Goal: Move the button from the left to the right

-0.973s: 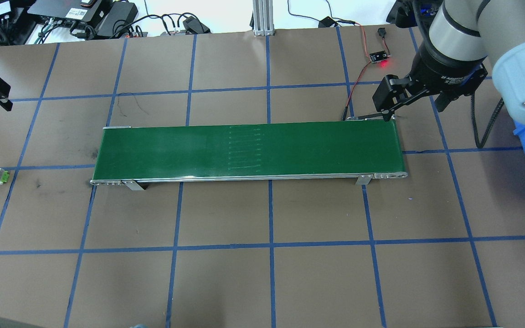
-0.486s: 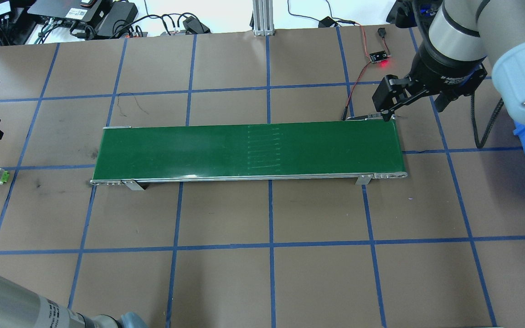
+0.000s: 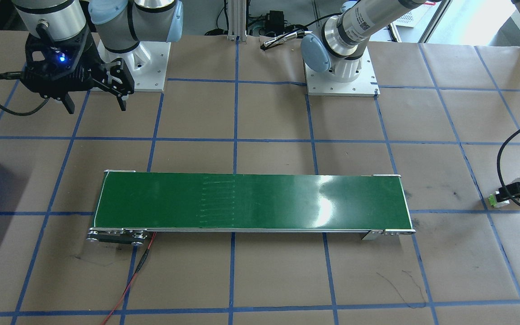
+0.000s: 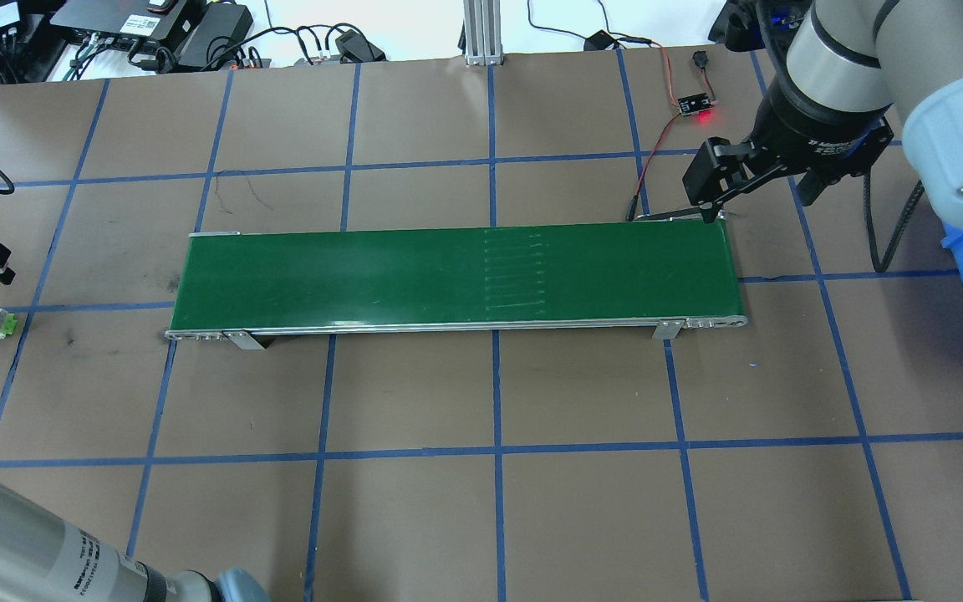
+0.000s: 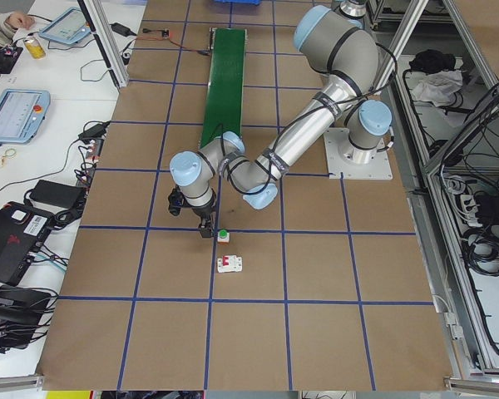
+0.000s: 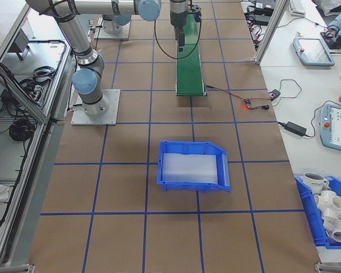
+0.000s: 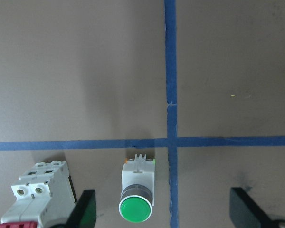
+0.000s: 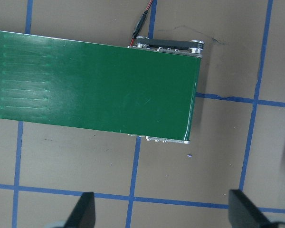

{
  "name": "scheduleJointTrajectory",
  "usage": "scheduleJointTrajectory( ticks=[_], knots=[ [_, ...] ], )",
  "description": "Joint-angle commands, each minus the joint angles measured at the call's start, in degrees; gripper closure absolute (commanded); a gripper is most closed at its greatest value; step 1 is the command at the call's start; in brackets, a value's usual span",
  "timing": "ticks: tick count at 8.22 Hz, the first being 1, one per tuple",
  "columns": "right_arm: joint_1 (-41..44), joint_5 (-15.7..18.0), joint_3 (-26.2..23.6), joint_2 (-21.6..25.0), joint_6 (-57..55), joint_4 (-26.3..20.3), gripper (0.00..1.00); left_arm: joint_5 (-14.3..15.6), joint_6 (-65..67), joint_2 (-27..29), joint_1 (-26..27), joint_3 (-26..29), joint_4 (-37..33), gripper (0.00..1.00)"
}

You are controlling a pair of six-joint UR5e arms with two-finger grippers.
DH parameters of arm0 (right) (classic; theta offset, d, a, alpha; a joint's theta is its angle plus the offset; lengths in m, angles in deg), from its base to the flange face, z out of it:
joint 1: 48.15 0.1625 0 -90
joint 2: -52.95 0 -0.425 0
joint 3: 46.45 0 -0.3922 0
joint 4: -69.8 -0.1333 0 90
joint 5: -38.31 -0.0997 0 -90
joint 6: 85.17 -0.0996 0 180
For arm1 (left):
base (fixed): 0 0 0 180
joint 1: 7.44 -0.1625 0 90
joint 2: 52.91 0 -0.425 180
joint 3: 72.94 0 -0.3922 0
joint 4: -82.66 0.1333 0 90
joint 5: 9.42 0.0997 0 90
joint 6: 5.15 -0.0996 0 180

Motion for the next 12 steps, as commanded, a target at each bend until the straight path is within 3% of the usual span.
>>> scheduleJointTrajectory(
  ticks=[1, 4, 6, 8, 10, 12],
  knots=[
    [0.00, 0.00, 0.00, 0.00, 0.00, 0.00, 0.00, 2.78, -0.27, 0.89, -0.23, -2.91, 0.84, 0.00],
    [0.00, 0.00, 0.00, 0.00, 0.00, -0.09, 0.00, 3.04, -1.75, 0.72, -0.31, -7.58, 6.03, 0.00],
    [0.00, 0.00, 0.00, 0.00, -0.09, -0.09, 0.00, 6.62, -4.21, 0.72, -1.71, -7.50, 6.13, 0.00],
    [0.00, 0.00, 0.00, 0.00, -0.09, 0.00, 0.00, 6.56, -6.85, 0.81, -2.07, -7.41, 6.13, 0.00],
    [0.00, 0.00, 0.00, 0.00, 0.00, -0.09, 0.00, 6.29, -9.04, 0.98, -2.07, -7.85, 10.67, 0.09],
    [0.00, -0.09, 0.00, 0.00, 0.00, 0.00, 0.00, 6.12, -9.15, 2.21, -2.07, -7.76, 11.05, 0.09]
  ],
)
